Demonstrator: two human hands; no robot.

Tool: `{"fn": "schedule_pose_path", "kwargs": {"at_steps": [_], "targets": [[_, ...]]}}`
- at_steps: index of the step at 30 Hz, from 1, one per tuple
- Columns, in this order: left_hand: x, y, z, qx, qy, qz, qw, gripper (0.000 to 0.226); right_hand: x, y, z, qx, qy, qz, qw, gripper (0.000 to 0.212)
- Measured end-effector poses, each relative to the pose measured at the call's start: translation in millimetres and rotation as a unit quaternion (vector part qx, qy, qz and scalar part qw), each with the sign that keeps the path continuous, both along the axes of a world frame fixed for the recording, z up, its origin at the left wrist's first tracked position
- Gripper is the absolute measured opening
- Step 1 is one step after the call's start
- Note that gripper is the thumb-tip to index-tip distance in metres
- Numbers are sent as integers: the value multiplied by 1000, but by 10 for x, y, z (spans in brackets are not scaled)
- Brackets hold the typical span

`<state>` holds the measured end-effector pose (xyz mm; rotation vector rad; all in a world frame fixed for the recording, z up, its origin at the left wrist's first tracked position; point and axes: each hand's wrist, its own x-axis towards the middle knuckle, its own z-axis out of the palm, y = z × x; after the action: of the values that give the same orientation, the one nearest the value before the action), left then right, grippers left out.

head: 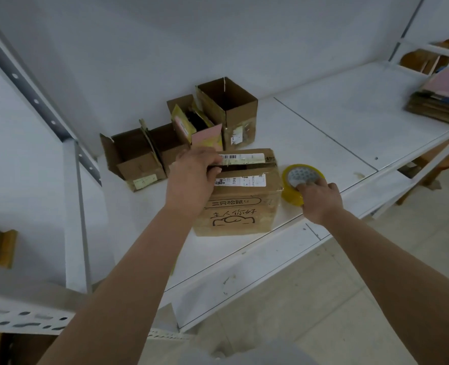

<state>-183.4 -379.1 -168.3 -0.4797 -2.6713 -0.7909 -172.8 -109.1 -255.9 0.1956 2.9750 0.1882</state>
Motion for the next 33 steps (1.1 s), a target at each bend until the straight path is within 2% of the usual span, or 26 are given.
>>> {"fn": "schedule_pose_path", "kwargs": {"at_steps": [8,12,14,15,17,19,22,24,26,28,30,33], "targets": [[29,-27,33,-16,-15,-3,1000,14,-99,24,198,-5,-6,4,1000,11],[22,-16,37,-29,-31,-6,999,13,-209,-87,598,-83,32,-17,996,15],[15,4,53,-38,-36,-4,999,15,-290,-33,970,-188,88,-18,978,15],[3,16,56,-40,-38,-2,998,18,-306,-2,1176,-280,108,-11,954,15],[-1,49,66,-32,-49,-7,998,35,-248,-21,1557,-464,131,23,876,12],[37,67,89,22,-79,-44,996,65,-125,-188,1788,-533,111,94,833,11],[54,70,117,131,-118,-101,979,93,-3,-537,1848,-554,67,174,812,10],[46,64,122,210,-140,-117,961,96,24,-711,1802,-560,31,190,806,8],[65,59,122,276,-145,-121,942,94,17,-836,1750,-547,13,193,814,25],[98,53,132,297,-137,-119,938,100,-15,-901,1718,-535,16,196,822,36],[114,52,150,322,-138,-123,929,104,-60,-913,1692,-545,14,207,813,42],[86,44,147,390,-180,-112,896,81,-102,-904,1640,-561,-8,231,795,33]]}}
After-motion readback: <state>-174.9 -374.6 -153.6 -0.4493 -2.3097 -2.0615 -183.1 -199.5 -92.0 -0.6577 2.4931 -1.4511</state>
